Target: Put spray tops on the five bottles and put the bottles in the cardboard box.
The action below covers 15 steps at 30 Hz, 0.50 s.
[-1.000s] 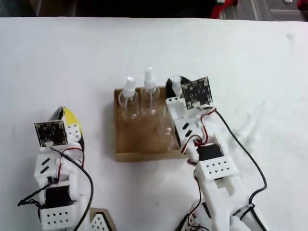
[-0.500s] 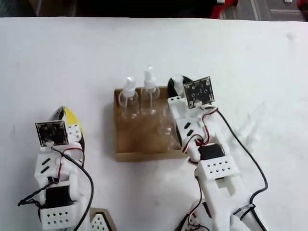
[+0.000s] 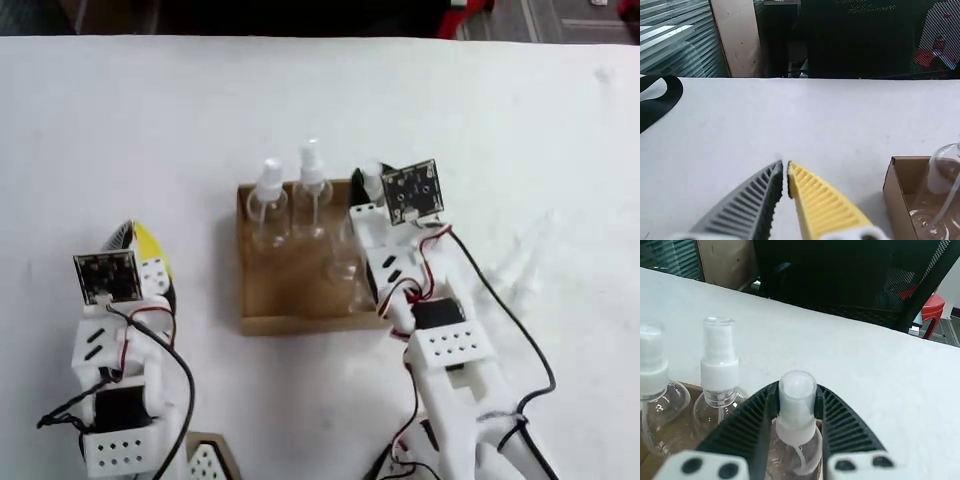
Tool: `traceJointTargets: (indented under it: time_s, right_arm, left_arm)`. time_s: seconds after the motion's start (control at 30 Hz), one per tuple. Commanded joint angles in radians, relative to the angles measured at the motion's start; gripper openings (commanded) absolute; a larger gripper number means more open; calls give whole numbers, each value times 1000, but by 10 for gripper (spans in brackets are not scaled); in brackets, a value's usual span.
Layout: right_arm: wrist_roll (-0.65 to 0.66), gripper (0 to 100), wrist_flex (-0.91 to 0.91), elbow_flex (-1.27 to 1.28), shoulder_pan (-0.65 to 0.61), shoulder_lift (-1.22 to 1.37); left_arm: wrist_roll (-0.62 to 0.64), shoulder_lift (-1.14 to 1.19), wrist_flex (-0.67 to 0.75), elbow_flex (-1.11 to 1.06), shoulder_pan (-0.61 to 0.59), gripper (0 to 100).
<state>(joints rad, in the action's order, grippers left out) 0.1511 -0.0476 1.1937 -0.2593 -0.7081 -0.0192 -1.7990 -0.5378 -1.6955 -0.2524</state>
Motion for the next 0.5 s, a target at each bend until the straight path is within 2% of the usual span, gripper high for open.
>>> traceJointTargets:
  time_s: [0.0, 0.1, 0.37, 0.47]
  right_arm:
    - [-5, 118, -12, -35, 1, 36]
    - [-5, 195, -10, -40, -5, 38]
    - [-5, 184, -1, -40, -7, -93]
    - [-5, 187, 77, -43, -7, -223]
  left_arm:
    - [-11, -5, 21, 3, 10, 24]
    - [-11, -5, 21, 3, 10, 24]
    - [-12, -4, 21, 3, 30, 24]
    - [-12, -4, 21, 3, 31, 24]
